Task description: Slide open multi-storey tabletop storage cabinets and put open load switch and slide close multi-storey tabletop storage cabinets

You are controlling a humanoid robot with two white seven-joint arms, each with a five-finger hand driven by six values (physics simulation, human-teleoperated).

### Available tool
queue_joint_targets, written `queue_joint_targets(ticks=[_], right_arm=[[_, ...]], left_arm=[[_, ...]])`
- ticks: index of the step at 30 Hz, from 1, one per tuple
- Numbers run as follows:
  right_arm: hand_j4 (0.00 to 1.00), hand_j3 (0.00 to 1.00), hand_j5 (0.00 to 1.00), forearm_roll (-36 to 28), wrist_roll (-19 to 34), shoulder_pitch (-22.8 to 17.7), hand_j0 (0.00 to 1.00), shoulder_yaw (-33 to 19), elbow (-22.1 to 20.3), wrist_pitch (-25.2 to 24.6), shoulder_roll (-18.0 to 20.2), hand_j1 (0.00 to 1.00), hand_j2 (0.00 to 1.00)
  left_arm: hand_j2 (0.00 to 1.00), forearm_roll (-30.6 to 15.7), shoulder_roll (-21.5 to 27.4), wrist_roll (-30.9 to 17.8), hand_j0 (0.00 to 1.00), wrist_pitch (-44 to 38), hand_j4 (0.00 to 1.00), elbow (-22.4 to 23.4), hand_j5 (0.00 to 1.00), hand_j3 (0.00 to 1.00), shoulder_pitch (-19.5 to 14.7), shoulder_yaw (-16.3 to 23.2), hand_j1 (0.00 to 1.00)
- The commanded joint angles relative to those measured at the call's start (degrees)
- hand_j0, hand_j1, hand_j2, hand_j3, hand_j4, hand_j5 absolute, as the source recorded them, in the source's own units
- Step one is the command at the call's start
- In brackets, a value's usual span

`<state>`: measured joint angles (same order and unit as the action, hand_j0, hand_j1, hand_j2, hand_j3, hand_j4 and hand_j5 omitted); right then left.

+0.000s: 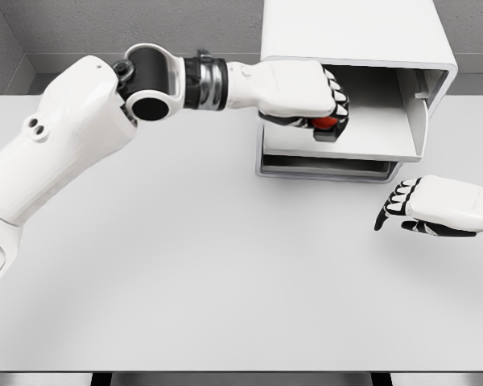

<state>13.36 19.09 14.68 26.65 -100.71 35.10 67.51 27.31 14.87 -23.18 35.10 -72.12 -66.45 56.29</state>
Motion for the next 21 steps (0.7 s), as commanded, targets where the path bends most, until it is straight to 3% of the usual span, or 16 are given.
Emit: queue_joint_targets(ticks=[1,21], right_arm=[[0.59,0.59,0.59,-0.3,0.0,0.0,0.59,0.0,0.0,-0.1,0.1,0.59,0.59],[0.59,0.59,0.59,0.0,0.0,-0.1,0.59,0.0,0.0,-0.1,0.1,0.59,0.59]], left_arm=[[0.53,0.0,-1.4,-0.1,0.53,-0.1,0.53,1.7,0.53,0.53,0.0,0.0,0.53],[0.53,0.0,-5.8,-1.3,0.53,-0.1,0.53,6.7,0.53,0.53,-1.1,0.0,0.53]])
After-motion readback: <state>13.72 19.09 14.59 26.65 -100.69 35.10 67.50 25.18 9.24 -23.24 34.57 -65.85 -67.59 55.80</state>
